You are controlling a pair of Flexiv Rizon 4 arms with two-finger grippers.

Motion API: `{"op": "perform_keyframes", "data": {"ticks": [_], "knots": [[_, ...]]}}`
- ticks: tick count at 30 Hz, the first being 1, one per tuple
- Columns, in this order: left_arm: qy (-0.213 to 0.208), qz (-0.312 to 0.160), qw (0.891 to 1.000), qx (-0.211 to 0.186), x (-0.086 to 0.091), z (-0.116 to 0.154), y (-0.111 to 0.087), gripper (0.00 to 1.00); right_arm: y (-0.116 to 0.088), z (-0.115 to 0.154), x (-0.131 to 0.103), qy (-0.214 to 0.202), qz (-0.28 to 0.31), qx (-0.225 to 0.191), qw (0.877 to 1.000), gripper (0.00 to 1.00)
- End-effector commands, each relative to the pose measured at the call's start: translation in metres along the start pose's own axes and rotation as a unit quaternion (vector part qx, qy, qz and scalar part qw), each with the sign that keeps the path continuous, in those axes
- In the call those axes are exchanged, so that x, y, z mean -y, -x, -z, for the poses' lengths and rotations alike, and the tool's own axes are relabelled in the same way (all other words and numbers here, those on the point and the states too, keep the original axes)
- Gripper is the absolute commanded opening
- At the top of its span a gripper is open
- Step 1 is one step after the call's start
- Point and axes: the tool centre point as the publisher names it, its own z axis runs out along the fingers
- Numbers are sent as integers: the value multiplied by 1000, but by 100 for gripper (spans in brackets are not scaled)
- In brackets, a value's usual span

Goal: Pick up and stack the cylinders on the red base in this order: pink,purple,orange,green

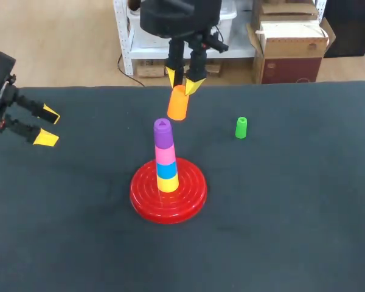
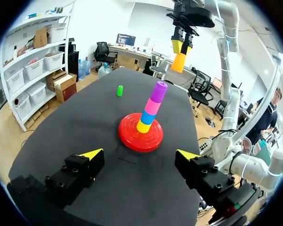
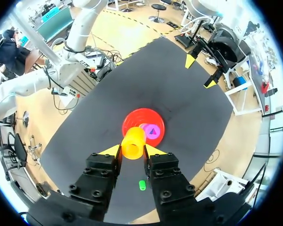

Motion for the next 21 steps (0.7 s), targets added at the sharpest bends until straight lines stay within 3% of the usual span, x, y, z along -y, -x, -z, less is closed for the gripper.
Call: {"op": "perform_keyframes", "data": {"ticks": [1,14,21], "knots": [[-2,0,1000,-1,-2,0,0,100,0,-2,-4,-7,0,-1,1000,0],[-2,0,1000,-1,-2,0,0,100,0,-2,-4,-7,0,-1,1000,0],[-2,0,1000,-1,-2,0,0,100,-4,-5,7,33,10,-37,999,0]]}}
